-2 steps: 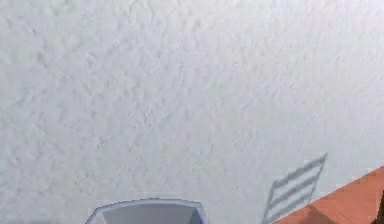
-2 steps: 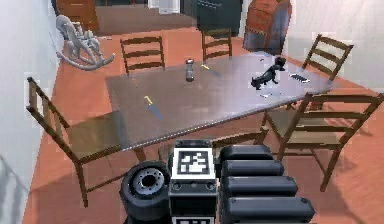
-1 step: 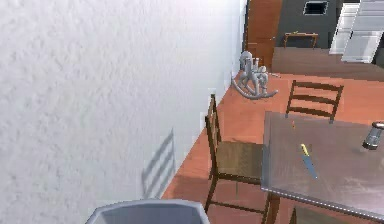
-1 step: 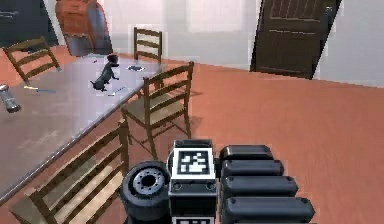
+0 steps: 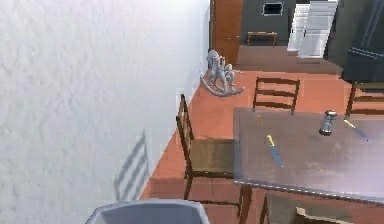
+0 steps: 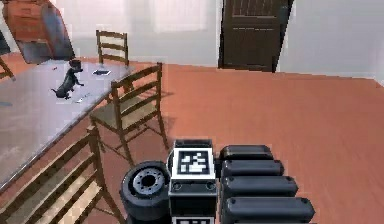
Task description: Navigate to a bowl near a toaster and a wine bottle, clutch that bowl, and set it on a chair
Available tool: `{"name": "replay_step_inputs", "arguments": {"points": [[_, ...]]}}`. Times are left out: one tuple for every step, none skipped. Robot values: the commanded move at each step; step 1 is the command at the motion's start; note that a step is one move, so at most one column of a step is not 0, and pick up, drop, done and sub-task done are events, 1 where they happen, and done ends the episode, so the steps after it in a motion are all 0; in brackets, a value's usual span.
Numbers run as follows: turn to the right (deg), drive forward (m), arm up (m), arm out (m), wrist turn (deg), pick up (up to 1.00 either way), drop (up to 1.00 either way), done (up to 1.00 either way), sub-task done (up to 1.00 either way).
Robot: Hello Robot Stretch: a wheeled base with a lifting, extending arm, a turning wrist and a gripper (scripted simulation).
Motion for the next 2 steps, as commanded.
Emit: {"name": "replay_step_inputs", "arguments": {"points": [[0.0,0.45,0.00,0.00,0.0,0.00,0.00,0.00,0.00],[45.0,0.00,0.00,0.00,0.0,0.00,0.00,0.00,0.00]]}}
